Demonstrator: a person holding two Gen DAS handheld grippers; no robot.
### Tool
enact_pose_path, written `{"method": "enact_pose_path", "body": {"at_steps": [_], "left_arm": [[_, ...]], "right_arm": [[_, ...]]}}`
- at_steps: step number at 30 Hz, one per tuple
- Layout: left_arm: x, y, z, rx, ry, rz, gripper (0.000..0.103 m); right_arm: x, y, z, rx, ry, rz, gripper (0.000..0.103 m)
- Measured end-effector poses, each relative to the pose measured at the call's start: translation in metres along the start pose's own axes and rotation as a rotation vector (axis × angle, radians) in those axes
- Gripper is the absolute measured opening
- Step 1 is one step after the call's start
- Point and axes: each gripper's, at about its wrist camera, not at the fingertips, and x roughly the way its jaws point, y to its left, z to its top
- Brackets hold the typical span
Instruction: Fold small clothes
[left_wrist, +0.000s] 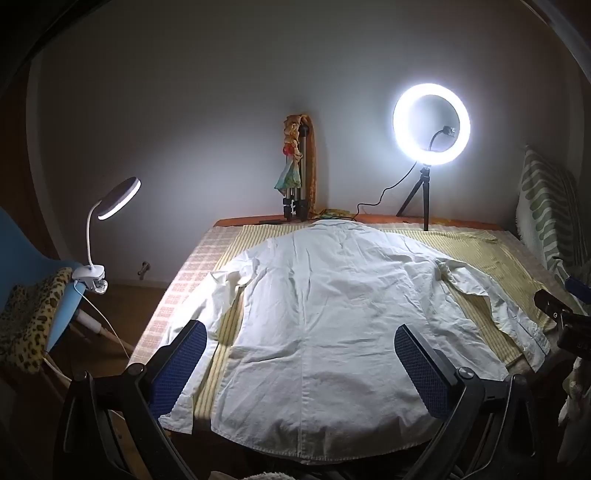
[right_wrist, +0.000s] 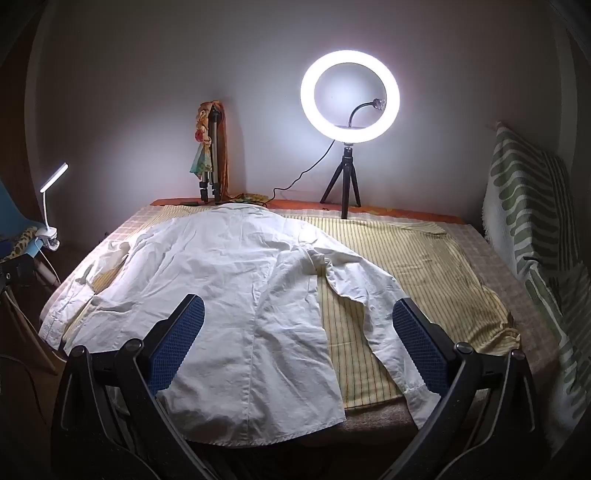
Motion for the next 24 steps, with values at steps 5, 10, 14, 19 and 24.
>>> {"method": "enact_pose_path", "body": {"at_steps": [5, 10, 14, 19, 24], "left_arm": [[0.0, 0.001, 0.0, 0.001, -0.002, -0.006, 0.103], [0.0, 0.001, 0.0, 0.0, -0.007, 0.002, 0.103], [0.0, 0.001, 0.0, 0.0, -0.009, 0.006, 0.103], [-0.001, 0.002, 0.001, 0.0, -0.015, 0.008, 0.103], [-0.008, 0.004, 0.006, -0.001, -0.025, 0.009, 0.103]], "right_arm": [[0.0, 0.002, 0.001, 0.005, 0.004, 0.001, 0.103], [-0.001, 0.006, 0.002, 0.001, 0.001, 0.0, 0.103], [0.001, -0.001, 0.001, 0.005, 0.003, -0.002, 0.103], [-0.003, -0.01, 0.001, 0.007, 0.0, -0.004, 0.103], [-0.003, -0.008, 0.002, 0.0, -0.002, -0.013, 0.103]]}}
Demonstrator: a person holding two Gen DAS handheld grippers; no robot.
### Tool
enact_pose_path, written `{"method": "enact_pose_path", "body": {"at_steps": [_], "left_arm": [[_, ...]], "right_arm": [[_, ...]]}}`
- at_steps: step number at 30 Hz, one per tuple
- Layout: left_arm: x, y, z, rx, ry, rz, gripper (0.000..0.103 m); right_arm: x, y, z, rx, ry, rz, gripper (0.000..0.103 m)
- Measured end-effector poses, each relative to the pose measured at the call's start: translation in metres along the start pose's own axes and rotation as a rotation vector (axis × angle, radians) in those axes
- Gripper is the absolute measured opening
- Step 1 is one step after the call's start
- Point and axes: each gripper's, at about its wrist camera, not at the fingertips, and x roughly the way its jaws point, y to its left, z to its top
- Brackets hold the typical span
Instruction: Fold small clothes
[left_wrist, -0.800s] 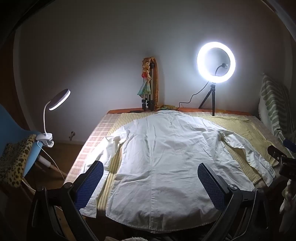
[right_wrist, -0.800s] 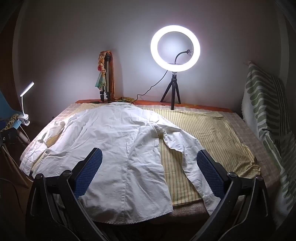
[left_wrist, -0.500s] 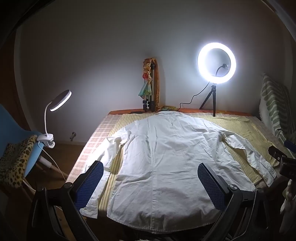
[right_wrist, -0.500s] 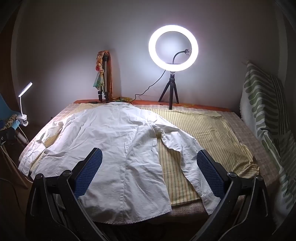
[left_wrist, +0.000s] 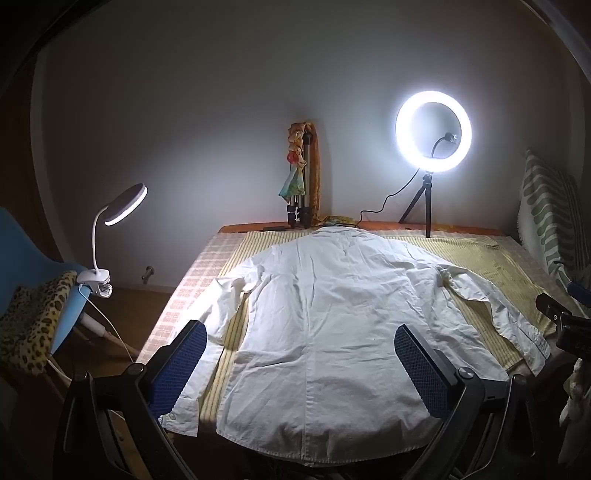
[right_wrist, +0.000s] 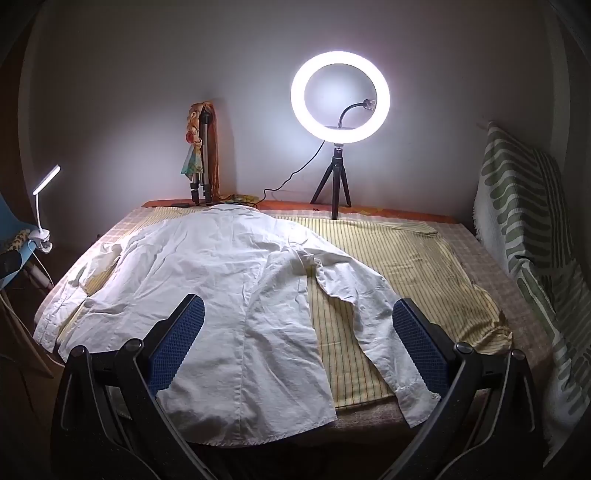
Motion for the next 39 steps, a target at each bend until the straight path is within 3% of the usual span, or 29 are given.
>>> {"method": "enact_pose_path", "body": {"at_steps": [39], "left_arm": [[-0.0023, 0.0064, -0.0035, -0.008, -0.005, 0.017, 0.103]], "right_arm": [[-0.0054, 0.0055, 0.0057, 0.026, 0.006, -0.075, 0.103]]}}
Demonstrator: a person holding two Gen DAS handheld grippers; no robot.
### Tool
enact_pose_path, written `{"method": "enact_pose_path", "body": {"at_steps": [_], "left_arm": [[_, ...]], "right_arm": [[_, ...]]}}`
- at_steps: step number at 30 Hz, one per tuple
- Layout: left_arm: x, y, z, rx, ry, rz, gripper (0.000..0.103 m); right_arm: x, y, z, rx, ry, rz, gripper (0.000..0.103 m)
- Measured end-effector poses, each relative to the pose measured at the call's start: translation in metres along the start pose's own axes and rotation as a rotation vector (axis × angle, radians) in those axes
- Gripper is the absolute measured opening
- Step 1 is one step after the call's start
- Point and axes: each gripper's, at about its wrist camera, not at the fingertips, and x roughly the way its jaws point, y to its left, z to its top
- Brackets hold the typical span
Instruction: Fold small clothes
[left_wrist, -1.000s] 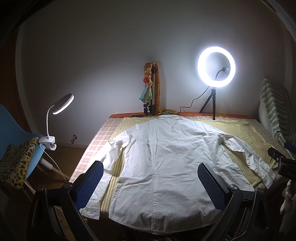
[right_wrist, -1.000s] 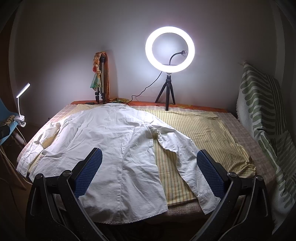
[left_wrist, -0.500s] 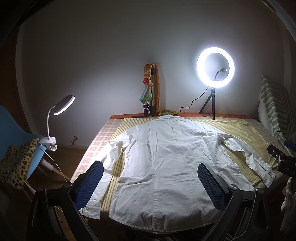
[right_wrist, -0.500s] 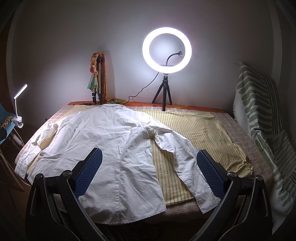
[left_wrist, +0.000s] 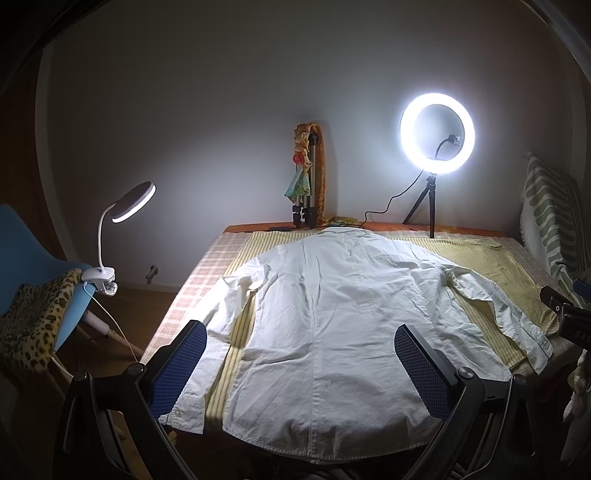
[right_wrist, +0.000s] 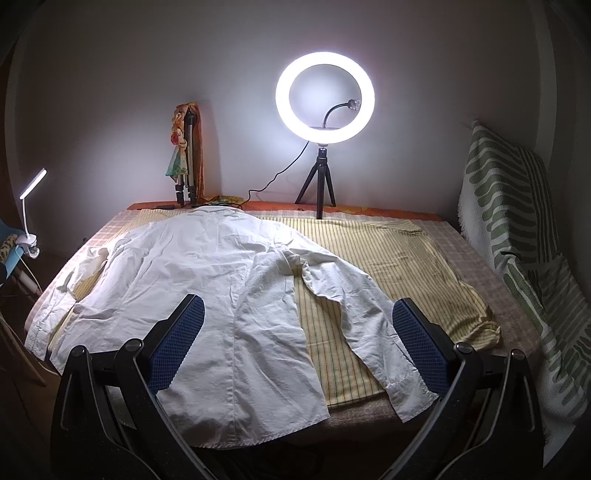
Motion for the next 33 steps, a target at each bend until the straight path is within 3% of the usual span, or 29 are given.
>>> {"method": "enact_pose_path", "body": {"at_steps": [18, 33], "left_arm": [[0.005, 0.017, -0.006, -0.014, 0.003, 0.02, 0.103], [0.007, 0.074, -0.015, -0.075, 0.004, 0.108, 0.103]], "right_arm": [[0.002, 0.005, 0.003, -0.004, -0.002, 0.002, 0.103], [0.015, 0.058, 0.02, -0.063, -0.023, 0.052, 0.103]]}}
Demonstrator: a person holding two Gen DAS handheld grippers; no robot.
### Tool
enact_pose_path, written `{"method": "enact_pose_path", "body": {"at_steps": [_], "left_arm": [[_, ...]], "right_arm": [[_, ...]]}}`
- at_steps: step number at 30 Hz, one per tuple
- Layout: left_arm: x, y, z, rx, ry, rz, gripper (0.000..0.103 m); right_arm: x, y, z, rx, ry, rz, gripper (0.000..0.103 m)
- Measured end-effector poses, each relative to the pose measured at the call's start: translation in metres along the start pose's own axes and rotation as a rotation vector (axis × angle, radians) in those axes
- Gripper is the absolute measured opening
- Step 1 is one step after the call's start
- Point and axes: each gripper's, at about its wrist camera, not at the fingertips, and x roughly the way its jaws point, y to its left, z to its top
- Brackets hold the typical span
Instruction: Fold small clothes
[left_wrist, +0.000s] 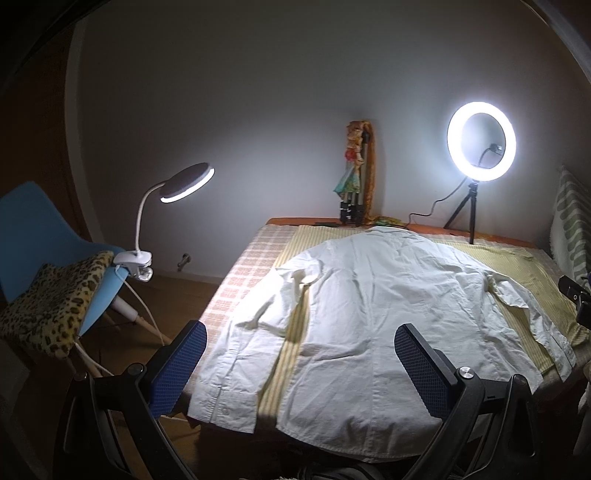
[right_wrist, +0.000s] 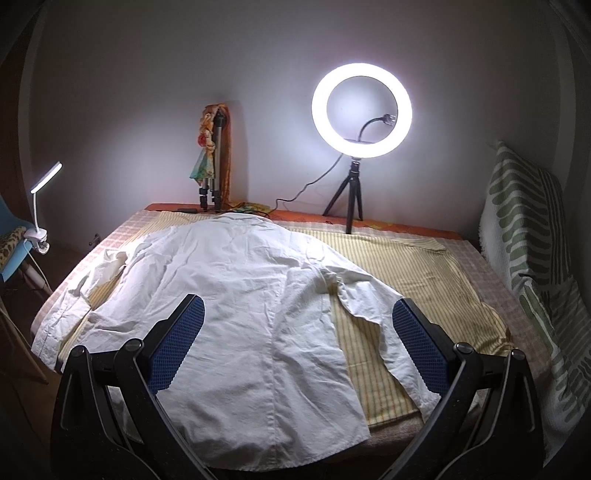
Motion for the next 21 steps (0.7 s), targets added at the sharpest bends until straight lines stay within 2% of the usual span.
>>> {"method": "enact_pose_path", "body": {"at_steps": [3, 6, 8, 11, 12, 15, 17, 21], "left_arm": [[0.005, 0.022, -0.004, -0.026, 0.014, 0.026, 0.102], [0.013, 0.044, -0.011, -0.04, 0.026, 0.059, 0.096], [0.018, 0.06, -0.016, -0.052, 0.03, 0.053, 0.092], [0.03, 0.083, -0.025, -0.08, 0.045, 0.047, 0.092], [0.037, 0.091, -0.028, -0.093, 0.065, 0.046, 0.092], [0.059, 0.113, -0.04, -0.141, 0.125, 0.03, 0.081], [0.074, 0.125, -0.05, -0.175, 0.165, 0.011, 0.074], [0.106, 0.144, -0.073, -0.261, 0.247, -0.022, 0.067]], "right_arm": [[0.006, 0.012, 0.006, -0.01, -0.003, 0.035, 0.103], [0.016, 0.027, 0.012, -0.026, -0.009, 0.08, 0.103], [0.023, 0.037, 0.017, -0.037, -0.017, 0.113, 0.103], [0.034, 0.055, 0.025, -0.055, -0.04, 0.174, 0.103], [0.038, 0.059, 0.027, -0.055, -0.041, 0.202, 0.103], [0.057, 0.072, 0.035, -0.041, -0.021, 0.312, 0.103], [0.072, 0.081, 0.04, -0.019, 0.012, 0.36, 0.103], [0.099, 0.094, 0.041, 0.02, 0.08, 0.445, 0.103]]}}
